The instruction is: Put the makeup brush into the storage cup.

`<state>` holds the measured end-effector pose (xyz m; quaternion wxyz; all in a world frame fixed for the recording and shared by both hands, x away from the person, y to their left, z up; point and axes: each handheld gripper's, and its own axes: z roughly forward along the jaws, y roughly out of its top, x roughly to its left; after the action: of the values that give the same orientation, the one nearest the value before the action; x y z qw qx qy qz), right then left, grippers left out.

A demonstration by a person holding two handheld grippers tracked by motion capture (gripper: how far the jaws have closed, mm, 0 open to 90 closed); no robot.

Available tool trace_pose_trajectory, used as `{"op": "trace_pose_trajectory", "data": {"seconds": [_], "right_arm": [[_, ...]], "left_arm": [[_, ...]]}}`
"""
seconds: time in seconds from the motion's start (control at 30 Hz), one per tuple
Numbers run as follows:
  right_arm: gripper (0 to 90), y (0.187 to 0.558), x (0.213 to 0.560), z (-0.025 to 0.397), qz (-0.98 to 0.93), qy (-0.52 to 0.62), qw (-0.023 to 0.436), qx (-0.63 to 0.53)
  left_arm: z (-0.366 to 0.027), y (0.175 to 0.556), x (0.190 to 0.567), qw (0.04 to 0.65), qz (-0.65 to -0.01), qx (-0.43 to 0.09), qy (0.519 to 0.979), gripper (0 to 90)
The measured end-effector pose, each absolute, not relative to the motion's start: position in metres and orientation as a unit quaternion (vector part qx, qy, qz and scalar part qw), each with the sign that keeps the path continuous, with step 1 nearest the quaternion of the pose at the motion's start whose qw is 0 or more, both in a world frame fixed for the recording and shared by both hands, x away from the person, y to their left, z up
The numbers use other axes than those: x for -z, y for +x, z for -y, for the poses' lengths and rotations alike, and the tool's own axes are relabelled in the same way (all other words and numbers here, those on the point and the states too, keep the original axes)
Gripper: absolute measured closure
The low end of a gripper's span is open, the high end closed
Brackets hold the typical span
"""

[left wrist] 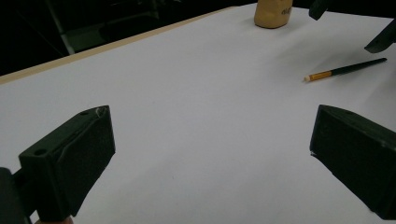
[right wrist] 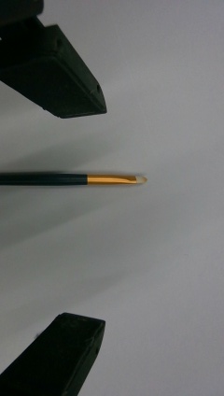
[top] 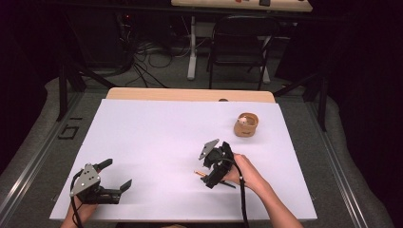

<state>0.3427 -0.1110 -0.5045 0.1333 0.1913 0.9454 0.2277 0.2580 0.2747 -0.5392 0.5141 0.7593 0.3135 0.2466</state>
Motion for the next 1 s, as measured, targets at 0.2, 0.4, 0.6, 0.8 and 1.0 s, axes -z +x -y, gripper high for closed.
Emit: {"op": "trace_pose_trajectory", "data": {"seconds": [0.2,0.4,0.6,0.8,1.0], "right_arm": [[3.9,0.343,0.506,0.103,-0.954,0.178,0.135,-0.202],[12.0,0.343,0.507,0.098,-0.961,0.167,0.13,-0.178],[26.2,0.345,0.513,0.092,-0.966,0.165,0.123,-0.154],[43.6,0.347,0.516,0.089,-0.97,0.165,0.117,-0.136],[54.5,0.346,0.518,0.088,-0.973,0.164,0.107,-0.122]], "left_arm": [[-0.275,0.258,0.539,0.513,-0.313,-0.247,0.76,0.0],[-0.274,0.258,0.539,0.511,-0.314,-0.244,0.761,0.0],[-0.274,0.258,0.539,0.511,-0.314,-0.243,0.762,0.0],[-0.274,0.258,0.539,0.509,-0.314,-0.244,0.764,0.0],[-0.274,0.258,0.539,0.508,-0.314,-0.244,0.764,0.0]]}}
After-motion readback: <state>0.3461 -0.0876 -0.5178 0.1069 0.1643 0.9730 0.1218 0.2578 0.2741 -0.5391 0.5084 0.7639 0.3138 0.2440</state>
